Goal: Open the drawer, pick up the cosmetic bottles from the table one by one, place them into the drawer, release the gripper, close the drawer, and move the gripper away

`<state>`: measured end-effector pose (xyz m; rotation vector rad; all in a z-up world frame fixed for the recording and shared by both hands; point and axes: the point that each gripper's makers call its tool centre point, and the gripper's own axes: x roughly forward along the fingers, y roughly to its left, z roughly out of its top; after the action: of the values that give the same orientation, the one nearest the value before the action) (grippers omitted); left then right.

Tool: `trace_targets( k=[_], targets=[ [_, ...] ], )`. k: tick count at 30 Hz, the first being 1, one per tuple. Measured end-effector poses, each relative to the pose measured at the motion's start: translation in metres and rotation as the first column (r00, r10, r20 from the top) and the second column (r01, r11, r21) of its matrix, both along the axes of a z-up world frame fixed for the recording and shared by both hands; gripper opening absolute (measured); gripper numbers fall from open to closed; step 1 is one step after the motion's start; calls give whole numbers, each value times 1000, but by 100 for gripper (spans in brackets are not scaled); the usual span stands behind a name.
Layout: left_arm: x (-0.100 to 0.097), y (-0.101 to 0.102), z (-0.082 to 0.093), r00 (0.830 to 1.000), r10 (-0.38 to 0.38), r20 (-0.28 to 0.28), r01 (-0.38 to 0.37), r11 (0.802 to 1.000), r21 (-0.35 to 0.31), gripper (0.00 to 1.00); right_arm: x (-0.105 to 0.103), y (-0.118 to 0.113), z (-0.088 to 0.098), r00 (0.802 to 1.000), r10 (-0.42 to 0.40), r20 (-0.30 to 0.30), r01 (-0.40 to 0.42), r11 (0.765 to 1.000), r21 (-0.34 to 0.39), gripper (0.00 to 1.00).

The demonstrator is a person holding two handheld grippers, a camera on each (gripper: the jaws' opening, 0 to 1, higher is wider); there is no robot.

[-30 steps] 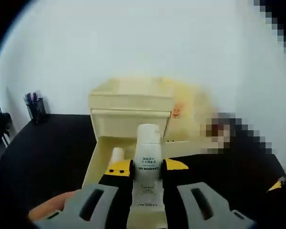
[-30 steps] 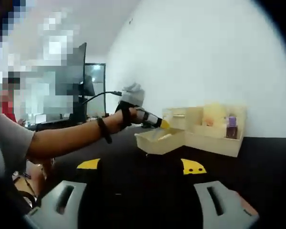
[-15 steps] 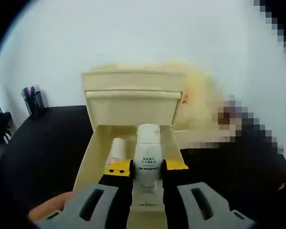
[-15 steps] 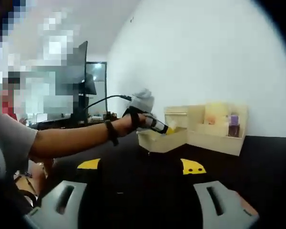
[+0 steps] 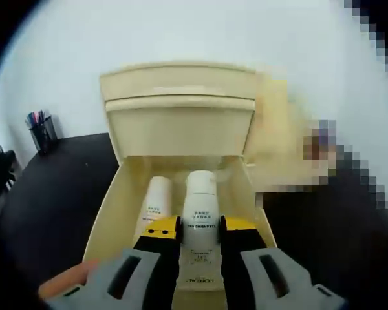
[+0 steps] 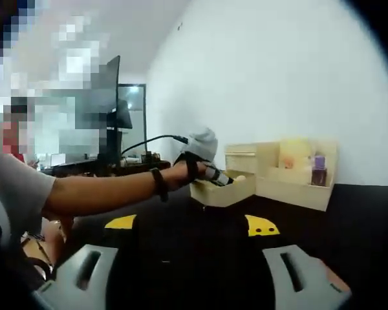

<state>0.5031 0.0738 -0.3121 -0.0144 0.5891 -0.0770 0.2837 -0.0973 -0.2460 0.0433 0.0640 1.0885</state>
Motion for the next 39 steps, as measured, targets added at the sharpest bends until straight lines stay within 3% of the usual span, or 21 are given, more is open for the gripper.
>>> trace_targets(
  k=[22,29,39],
  targets=[
    [-3,-8,-5,1000,-9,30,6,997,80,20,-2,-1,1,1000,4,-9,-4,1000,5,59],
    [-5,-5,12,998,-9,70,4,997,72,21,-2,-1,3,1000,2,-8,-2,1000,10,59],
    [-17,-6,57,981,-65,184,59,998,38,28,1,-1,-3,1000,-2,-7,2,1000,-8,59]
  ],
)
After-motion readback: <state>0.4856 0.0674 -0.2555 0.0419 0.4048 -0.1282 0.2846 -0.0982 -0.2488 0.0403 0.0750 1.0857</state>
